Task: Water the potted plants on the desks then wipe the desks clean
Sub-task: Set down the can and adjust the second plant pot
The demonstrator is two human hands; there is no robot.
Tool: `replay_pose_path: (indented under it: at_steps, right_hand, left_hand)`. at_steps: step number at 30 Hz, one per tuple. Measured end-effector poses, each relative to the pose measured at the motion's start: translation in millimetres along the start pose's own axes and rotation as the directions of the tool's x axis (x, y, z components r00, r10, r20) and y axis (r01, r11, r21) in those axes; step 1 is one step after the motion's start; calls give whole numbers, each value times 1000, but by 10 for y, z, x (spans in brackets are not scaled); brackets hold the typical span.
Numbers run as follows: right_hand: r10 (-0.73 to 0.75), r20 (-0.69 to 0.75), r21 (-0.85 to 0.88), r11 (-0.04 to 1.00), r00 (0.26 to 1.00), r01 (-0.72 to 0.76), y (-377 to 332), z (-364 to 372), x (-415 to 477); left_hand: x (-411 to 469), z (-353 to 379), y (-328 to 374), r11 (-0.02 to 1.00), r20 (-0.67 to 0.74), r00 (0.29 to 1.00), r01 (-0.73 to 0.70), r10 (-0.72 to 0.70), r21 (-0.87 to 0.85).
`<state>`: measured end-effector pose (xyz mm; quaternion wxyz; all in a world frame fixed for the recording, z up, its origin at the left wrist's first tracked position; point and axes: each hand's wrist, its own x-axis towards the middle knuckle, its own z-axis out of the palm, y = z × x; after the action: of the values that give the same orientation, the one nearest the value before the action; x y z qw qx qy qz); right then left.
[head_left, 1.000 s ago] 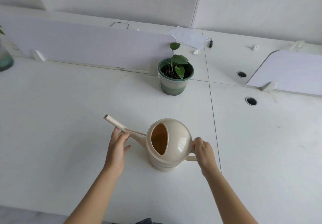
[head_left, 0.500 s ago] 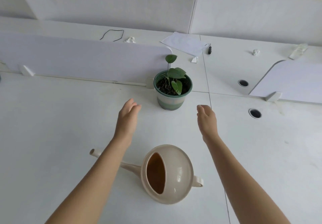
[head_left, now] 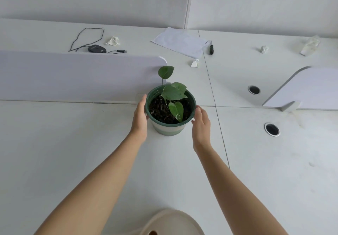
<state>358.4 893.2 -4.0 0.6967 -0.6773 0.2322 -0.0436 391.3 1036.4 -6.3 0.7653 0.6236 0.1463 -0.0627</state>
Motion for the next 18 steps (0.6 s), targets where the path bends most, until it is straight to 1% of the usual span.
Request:
replay_pose_path:
  at_steps: [2,4,6,10,13,15,17,18]
  right_hand:
    - [-3,-22,37,999,1000,3,46,29,-7]
    - [0,-14,64,998,1000,1,68,53,-5]
    - [20,14,74,997,1000,-21,53,74,25]
    - [28,111,21,999,993,-30,-51,53,177]
    - [49,163,-2,999,985,-50,-143,-36,251]
    - [71,118,8,997,990,-73,-98,-94,256]
    - [83,68,32,996,994,-85,-8,-129,206]
    - [75,65,35,996,995,-77,30,-132,164]
  left_hand:
    - [-30,21,-67,1000,0,1000,-3,3,4]
    - [-71,5,-150,1000,-13,1000,-14,14,-24]
    - [-128,16,-194,999,-2,1000,-13,13,-32]
    - [-260,44,-247,999,39,999,20,-18,-43]
    - [-304,-6,-293,1000,56,998,9,-9,3]
    - [-271,-35,-204,1000,-9,1000,-16,16,7]
    - [-160,-53,-56,1000,-89,996,-7,7,-8]
    - [-106,-43,22,1000,-90,996,-6,6,1]
